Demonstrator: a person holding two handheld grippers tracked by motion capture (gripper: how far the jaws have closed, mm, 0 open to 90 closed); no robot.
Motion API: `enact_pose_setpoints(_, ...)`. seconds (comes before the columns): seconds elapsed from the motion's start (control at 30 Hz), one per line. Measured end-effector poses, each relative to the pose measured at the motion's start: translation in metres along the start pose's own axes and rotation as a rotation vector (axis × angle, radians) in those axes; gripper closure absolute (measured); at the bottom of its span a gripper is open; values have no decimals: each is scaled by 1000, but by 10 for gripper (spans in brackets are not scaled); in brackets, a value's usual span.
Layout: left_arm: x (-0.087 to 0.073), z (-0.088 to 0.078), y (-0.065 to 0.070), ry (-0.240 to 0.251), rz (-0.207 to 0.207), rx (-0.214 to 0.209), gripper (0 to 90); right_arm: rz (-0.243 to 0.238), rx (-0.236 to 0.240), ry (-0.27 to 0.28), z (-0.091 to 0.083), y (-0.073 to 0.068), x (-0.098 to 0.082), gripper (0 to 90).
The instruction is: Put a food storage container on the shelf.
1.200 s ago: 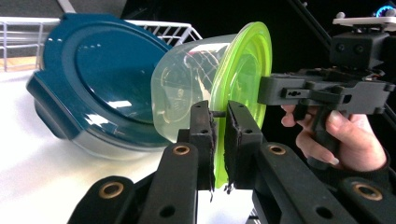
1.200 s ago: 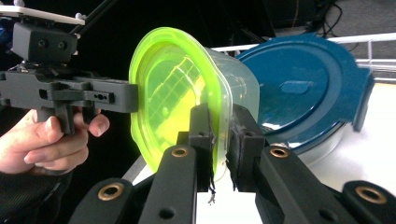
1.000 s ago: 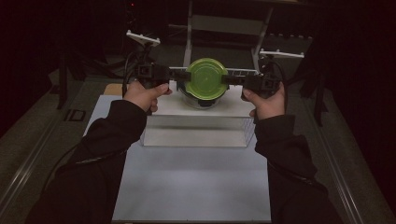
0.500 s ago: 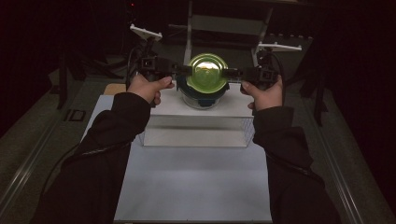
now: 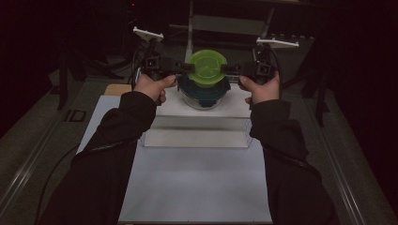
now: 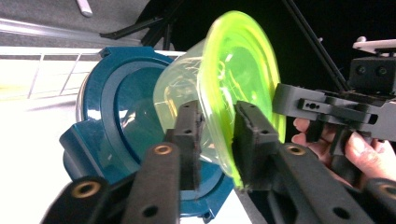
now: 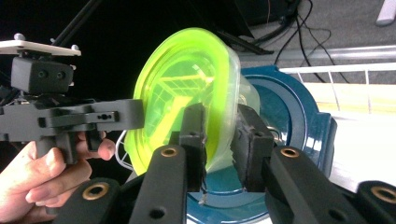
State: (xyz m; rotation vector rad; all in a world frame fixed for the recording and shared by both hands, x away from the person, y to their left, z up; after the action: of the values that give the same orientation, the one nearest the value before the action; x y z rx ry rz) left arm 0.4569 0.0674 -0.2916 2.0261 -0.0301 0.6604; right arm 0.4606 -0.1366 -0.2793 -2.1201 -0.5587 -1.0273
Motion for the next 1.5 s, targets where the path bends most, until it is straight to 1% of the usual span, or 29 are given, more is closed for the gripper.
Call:
enact_pose_setpoints(0.03, 0, 1, 0, 1, 2, 7, 671, 8, -2, 3, 1, 1, 1, 736)
enact_pose_setpoints(0.07, 0, 1, 0, 5, 7, 31, 646, 13, -6, 5, 1, 2, 1, 734)
enact_pose_setpoints(0.1, 0, 2, 0, 14, 14, 49, 597, 21, -10, 5, 2, 3, 1, 729)
enact_pose_setpoints(0.13, 0, 3, 0, 14, 15, 52, 563, 27, -13, 4, 3, 4, 2, 722)
enact_pose_setpoints(0.2, 0, 4, 1, 7, 17, 52, 526, 24, -17, 3, 3, 5, 2, 714)
enact_pose_setpoints(0.23, 0, 6, 1, 12, 30, 54, 526, 21, -24, -1, 4, 5, 3, 704)
enact_pose_setpoints(0.27, 0, 6, 1, 15, 29, 55, 507, 22, -32, -4, 5, 6, 3, 694)
enact_pose_setpoints(0.4, 1, 7, 0, 15, 30, 60, 463, 20, -41, -11, 8, 6, 4, 659)
enact_pose_setpoints(0.57, 4, 8, -3, 33, 13, 65, 402, 29, -41, -5, 10, 6, 4, 586)
enact_pose_setpoints(0.63, 5, 8, -3, 34, 5, 57, 385, 26, -44, -2, 10, 5, 5, 526)
enact_pose_setpoints(0.67, 5, 7, -3, 40, 7, 46, 376, 26, -39, 4, 10, 5, 5, 509)
enact_pose_setpoints(0.7, 5, 7, -2, 38, 8, 30, 349, 23, -42, 5, 10, 5, 6, 494)
enact_pose_setpoints(0.73, 5, 6, -2, 33, 8, 25, 337, 18, -42, 7, 10, 5, 6, 470)
enact_pose_setpoints(0.77, 5, 5, -2, 40, 14, 28, 336, 16, -41, 10, 10, 5, 6, 443)
enact_pose_setpoints(0.8, 4, 4, -1, 44, 25, 12, 324, 14, -38, 18, 9, 5, 6, 423)
enact_pose_setpoints(0.83, 4, 3, 0, 42, 33, -12, 281, 12, -37, 26, 8, 4, 6, 406)
enact_pose_setpoints(0.87, 3, 2, 2, 41, 41, -36, 236, 8, -38, 29, 7, 4, 6, 370)
enact_pose_setpoints(0.93, 2, 1, 5, 39, 48, -48, 205, -9, -24, 38, 6, 3, 7, 322)
enact_pose_setpoints(1.0, 0, -1, 7, 43, 53, -62, 139, -18, -13, 48, 4, 2, 7, 285)
enact_pose_setpoints(1.03, -1, -2, 8, 47, 65, -72, 137, -23, -8, 51, 2, 1, 6, 279)
enact_pose_setpoints(1.07, -3, -3, 9, 48, 88, -81, 110, -27, -5, 53, 1, 0, 6, 276)
enact_pose_setpoints(1.1, -6, -3, 10, 46, 129, -86, 60, -35, -5, 54, 0, -1, 5, 271)
enact_pose_setpoints(1.13, -9, -3, 10, 41, 147, -83, 16, -48, 3, 59, -2, -3, 4, 256)
enact_pose_setpoints(1.17, -11, -3, 9, 36, 156, -75, 7, -55, 5, 59, -3, -4, 2, 247)
enact_pose_setpoints(1.23, -17, -5, 8, 42, 163, -80, 7, -75, 3, 54, -5, -6, -3, 247)
enact_pose_setpoints(1.37, -29, -10, 7, 67, 210, -71, 7, -101, -9, 60, -11, -7, -14, 247)
enact_pose_setpoints(1.4, -33, -12, 7, 80, 221, -64, 7, -107, -7, 59, -12, -8, -17, 246)
enact_pose_setpoints(1.43, -36, -13, 6, 80, 232, -57, 7, -117, -8, 58, -14, -8, -20, 243)
enact_pose_setpoints(1.5, -42, -17, 6, 88, 238, -63, 8, -122, -1, 59, -18, -10, -27, 235)
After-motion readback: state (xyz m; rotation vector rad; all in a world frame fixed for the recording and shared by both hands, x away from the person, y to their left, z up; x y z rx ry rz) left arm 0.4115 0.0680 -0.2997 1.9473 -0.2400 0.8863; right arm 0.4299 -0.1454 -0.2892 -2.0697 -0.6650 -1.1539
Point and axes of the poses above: each handheld gripper's, and its own axes: z roughly forward along the jaws, x roughly out of its top, y roughly to its right, the point moved 6 cm from there along z, roughly forward along the jaws, and after that the axes turned 13 degrees about -z, right-handed, at the moved point
